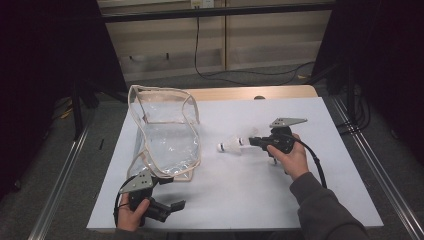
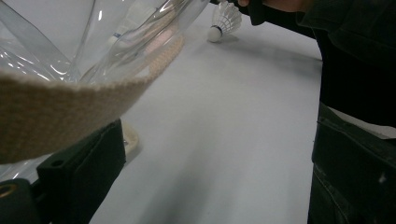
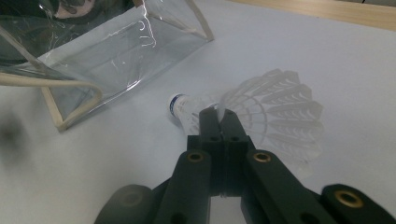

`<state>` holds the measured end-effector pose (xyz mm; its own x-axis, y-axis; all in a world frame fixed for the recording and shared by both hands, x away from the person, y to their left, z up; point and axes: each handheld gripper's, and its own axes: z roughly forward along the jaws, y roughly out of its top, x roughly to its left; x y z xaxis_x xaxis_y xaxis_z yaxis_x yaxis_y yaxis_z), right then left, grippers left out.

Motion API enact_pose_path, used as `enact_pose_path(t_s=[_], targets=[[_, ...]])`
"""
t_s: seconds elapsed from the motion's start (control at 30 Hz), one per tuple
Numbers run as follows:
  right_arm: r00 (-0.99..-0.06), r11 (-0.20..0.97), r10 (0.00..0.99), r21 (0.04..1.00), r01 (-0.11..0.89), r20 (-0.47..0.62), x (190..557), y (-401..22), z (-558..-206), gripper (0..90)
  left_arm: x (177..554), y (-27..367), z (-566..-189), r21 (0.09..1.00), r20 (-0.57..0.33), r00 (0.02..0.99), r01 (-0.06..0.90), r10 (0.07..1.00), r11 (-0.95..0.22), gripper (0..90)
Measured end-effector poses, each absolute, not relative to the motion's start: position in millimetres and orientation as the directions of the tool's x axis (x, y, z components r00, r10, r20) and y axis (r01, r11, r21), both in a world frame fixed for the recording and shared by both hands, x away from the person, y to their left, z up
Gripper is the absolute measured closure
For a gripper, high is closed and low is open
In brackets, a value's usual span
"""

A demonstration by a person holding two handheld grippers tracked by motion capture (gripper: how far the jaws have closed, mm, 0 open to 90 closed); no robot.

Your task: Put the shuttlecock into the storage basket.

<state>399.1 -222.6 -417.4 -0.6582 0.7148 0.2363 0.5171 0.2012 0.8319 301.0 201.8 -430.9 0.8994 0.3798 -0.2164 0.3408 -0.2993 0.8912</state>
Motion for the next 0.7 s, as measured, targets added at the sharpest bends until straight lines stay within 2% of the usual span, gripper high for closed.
enact_pose_path(t_s=[0.7], targets=[[-0.660,0.209,0.710,0.822,0.529,0.244,404,-212,-426,90.0,302,203,-431,0.896,-0.217,0.897,0.340,0.385,-0.287,3.8]])
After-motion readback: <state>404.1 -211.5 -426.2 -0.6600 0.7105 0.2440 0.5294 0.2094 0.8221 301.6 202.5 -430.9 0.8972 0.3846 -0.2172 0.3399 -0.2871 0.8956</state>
